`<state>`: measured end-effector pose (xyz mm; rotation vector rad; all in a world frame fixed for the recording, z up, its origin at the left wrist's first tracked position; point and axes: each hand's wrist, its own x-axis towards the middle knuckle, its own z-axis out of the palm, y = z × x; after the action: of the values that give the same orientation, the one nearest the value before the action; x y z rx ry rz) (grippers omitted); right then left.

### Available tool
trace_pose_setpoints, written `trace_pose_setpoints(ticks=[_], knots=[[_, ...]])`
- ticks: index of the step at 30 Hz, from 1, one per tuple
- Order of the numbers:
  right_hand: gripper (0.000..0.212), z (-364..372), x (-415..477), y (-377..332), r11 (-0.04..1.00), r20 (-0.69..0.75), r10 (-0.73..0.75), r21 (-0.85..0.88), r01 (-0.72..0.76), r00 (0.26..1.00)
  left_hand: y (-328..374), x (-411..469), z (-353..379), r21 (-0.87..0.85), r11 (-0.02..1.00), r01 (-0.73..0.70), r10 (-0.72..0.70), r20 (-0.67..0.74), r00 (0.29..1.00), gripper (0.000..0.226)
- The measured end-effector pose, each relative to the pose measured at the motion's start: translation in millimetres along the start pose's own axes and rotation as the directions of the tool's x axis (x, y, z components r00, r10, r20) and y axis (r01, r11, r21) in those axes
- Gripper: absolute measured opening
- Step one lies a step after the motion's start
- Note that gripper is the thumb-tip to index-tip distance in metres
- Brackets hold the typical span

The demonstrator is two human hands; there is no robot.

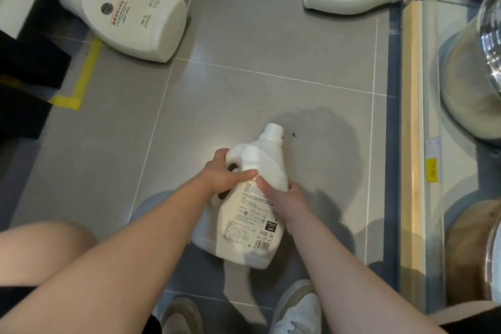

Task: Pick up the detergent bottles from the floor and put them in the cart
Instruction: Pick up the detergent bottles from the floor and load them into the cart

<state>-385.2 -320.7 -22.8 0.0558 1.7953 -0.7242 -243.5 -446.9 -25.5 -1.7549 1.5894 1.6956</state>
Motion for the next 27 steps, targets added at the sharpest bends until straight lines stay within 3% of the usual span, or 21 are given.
trace_pose_setpoints(ticks=[10, 17, 22, 27], knots=[[0.073, -7.9, -14.9, -16.6, 0.979, -0.063, -0.184, 0.083, 0.188, 0.981, 34.2, -27.1, -10.9, -0.105, 0.981, -0.163, 0.153, -0.092, 0.984, 0.09], [0.087, -15.2, -16.6, -67.7, 0.861, -0.103, -0.493, 0.083, 0.501, 0.864, 64.7, -34.2, -35.7, -0.156, 0.866, -0.475, 0.427, -0.265, 0.865, 0.101], [0.108, -22.3, -25.8, -87.9, 0.754, -0.034, -0.656, -0.075, 0.652, 0.754, 62.6, -38.2, -52.9, -0.066, 0.795, -0.603, 0.567, -0.274, 0.777, 0.113], [0.121, -26.4, -37.3, -81.2, 0.703, 0.054, -0.681, -0.233, 0.672, 0.731, 52.3, -48.4, -56.0, 0.076, 0.803, -0.591, 0.594, -0.179, 0.784, 0.114]])
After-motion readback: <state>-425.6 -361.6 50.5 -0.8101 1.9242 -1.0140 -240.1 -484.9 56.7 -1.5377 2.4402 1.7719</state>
